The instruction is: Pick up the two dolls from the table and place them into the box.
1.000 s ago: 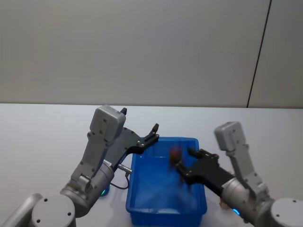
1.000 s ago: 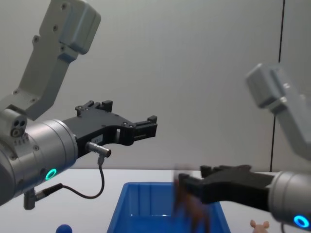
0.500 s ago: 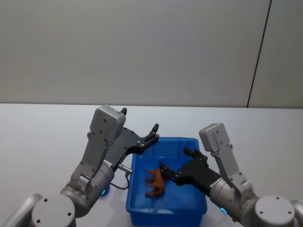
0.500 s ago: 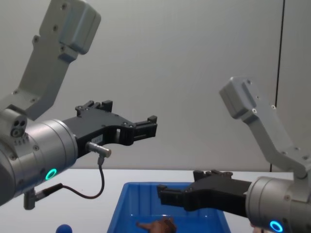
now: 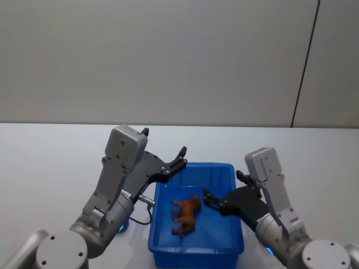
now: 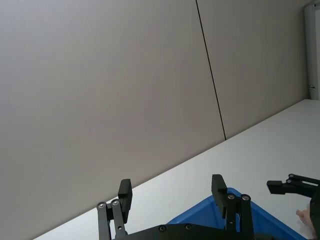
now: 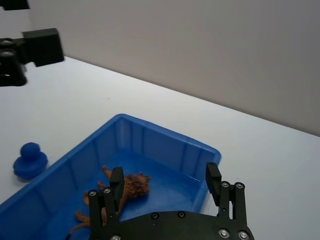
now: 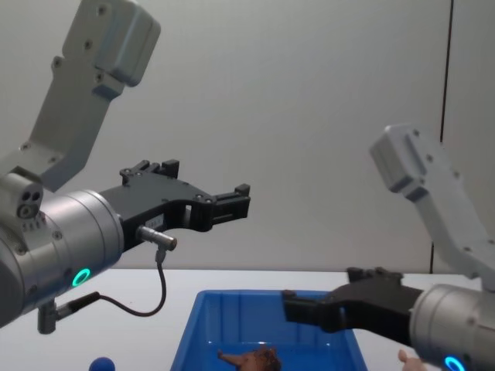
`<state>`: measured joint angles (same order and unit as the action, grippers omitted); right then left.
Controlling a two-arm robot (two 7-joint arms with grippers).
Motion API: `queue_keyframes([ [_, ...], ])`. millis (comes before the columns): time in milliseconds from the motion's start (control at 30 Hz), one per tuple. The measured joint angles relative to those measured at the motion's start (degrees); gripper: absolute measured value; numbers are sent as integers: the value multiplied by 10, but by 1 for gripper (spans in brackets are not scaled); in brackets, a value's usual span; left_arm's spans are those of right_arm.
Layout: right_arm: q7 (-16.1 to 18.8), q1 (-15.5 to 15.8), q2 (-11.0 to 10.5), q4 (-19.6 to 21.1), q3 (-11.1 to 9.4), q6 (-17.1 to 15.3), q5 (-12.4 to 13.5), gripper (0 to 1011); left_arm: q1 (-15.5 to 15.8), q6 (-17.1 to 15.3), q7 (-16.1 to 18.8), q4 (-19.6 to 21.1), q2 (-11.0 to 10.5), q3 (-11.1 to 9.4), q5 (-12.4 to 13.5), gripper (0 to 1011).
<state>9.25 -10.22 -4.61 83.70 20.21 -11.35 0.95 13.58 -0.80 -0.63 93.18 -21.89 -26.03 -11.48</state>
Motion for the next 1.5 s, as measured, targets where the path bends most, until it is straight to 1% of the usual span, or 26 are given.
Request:
queue_keyframes([
  [67, -24, 8, -3, 10, -1, -3, -1, 1000, 0, 0, 0, 0, 0, 0, 0, 1001],
  [100, -24, 8, -3, 10, -1, -3, -1, 1000, 0, 0, 0, 0, 0, 0, 0, 1002],
  [367, -92, 34, -12, 41, -8, -21, 0, 1001, 0, 0, 0, 0, 0, 0, 0, 1002],
  [533, -130, 51, -19, 59, -14, -38, 7, 1000, 0, 0, 0, 0, 0, 0, 0, 1002],
  [733, -158, 67, -25, 73, -20, -57, 17, 1001, 0, 0, 0, 0, 0, 0, 0, 1002],
  [967, -170, 79, -29, 77, -25, -72, 30, 1001, 0, 0, 0, 0, 0, 0, 0, 1002],
  [1233, -168, 86, -29, 70, -27, -74, 39, 1000, 0, 0, 0, 0, 0, 0, 0, 1002],
  [1500, -163, 86, -22, 55, -25, -73, 44, 1000, 0, 0, 0, 0, 0, 0, 0, 1002],
])
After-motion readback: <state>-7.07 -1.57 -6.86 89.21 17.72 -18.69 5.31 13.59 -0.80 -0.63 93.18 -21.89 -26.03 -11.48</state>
